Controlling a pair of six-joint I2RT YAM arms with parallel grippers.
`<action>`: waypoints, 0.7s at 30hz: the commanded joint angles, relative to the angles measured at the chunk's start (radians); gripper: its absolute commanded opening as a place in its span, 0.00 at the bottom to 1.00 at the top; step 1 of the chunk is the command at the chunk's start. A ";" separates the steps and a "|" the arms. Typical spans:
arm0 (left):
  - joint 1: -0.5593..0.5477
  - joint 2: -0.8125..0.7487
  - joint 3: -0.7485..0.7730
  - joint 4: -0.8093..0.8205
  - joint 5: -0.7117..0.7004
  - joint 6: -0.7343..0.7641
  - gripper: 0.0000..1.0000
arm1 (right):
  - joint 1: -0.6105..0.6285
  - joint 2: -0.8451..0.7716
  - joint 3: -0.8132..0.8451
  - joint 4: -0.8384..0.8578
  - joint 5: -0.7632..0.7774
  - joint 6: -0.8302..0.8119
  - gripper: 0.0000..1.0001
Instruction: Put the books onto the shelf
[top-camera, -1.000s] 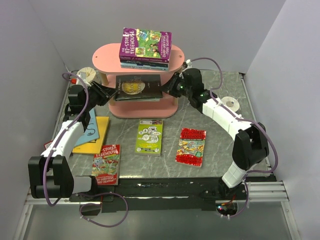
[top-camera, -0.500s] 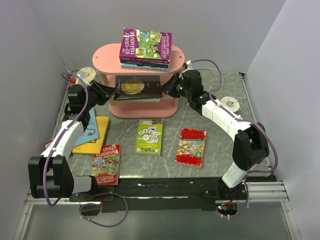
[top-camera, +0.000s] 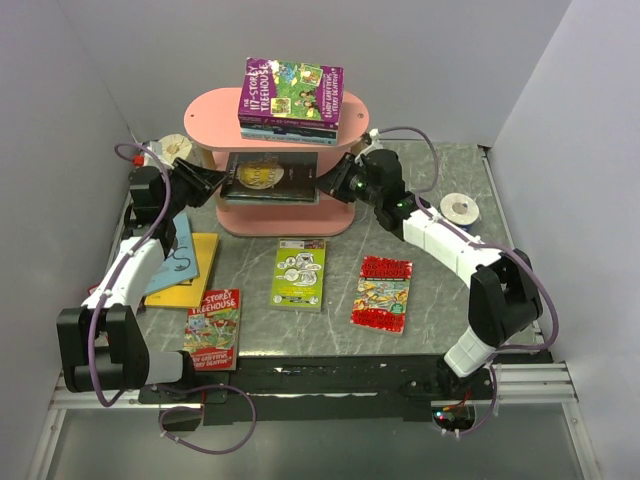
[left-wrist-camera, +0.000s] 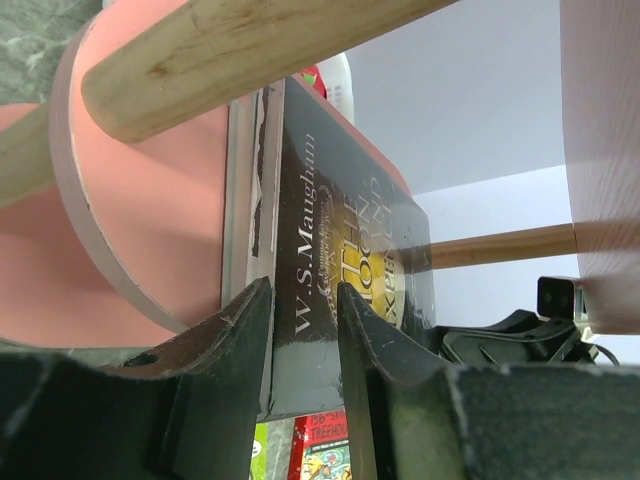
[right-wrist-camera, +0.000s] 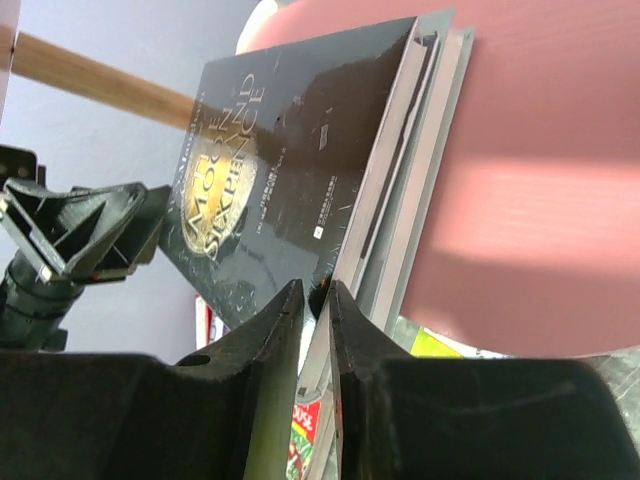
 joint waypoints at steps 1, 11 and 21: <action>-0.006 -0.012 0.018 0.072 0.057 -0.023 0.38 | 0.076 -0.037 -0.007 0.070 -0.137 -0.046 0.24; -0.007 -0.052 -0.016 0.086 0.057 -0.028 0.39 | 0.062 -0.095 -0.044 0.045 -0.079 -0.065 0.38; -0.006 -0.069 -0.041 0.086 0.050 -0.029 0.38 | 0.061 -0.126 -0.084 0.024 -0.077 -0.080 0.47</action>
